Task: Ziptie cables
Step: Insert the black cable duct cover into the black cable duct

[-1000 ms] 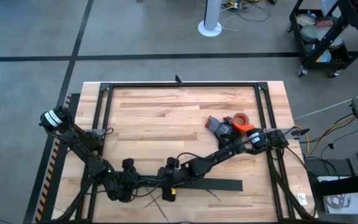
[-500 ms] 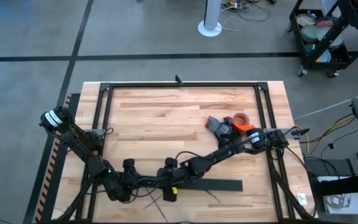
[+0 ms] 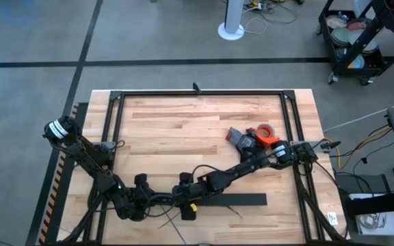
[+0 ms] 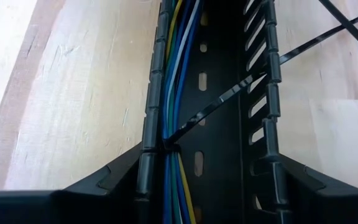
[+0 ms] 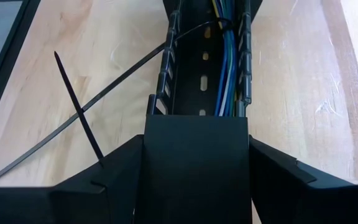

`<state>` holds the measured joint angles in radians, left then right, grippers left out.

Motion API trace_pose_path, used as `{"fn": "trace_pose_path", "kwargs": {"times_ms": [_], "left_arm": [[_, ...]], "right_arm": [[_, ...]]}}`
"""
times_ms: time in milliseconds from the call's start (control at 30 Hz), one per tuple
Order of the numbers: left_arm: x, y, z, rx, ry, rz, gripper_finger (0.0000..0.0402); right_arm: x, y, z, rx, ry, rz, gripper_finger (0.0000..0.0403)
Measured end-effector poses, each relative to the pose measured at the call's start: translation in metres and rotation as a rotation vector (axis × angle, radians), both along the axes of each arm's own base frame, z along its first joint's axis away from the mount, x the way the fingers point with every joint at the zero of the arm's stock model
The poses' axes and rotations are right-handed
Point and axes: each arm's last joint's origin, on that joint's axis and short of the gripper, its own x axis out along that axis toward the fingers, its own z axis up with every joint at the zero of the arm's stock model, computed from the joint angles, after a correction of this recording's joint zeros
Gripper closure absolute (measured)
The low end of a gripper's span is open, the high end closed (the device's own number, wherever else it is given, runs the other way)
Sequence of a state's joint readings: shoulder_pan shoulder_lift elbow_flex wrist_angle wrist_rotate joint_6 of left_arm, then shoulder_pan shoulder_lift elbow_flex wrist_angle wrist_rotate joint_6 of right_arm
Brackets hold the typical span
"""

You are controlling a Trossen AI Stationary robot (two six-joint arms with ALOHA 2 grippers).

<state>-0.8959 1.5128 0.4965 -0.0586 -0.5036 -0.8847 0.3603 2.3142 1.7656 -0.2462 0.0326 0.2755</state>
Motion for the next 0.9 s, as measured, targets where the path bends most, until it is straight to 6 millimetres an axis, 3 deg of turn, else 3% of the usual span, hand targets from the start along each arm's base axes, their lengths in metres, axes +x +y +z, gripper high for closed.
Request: {"fn": "trace_pose_path", "kwargs": {"times_ms": [900], "left_arm": [[0.0014,-0.0008,0.0054,-0.035,-0.048,-0.018,0.0170]], "right_arm": [[-0.0021,0.0019,-0.0004,-0.013,0.015,0.046,0.0170]]}}
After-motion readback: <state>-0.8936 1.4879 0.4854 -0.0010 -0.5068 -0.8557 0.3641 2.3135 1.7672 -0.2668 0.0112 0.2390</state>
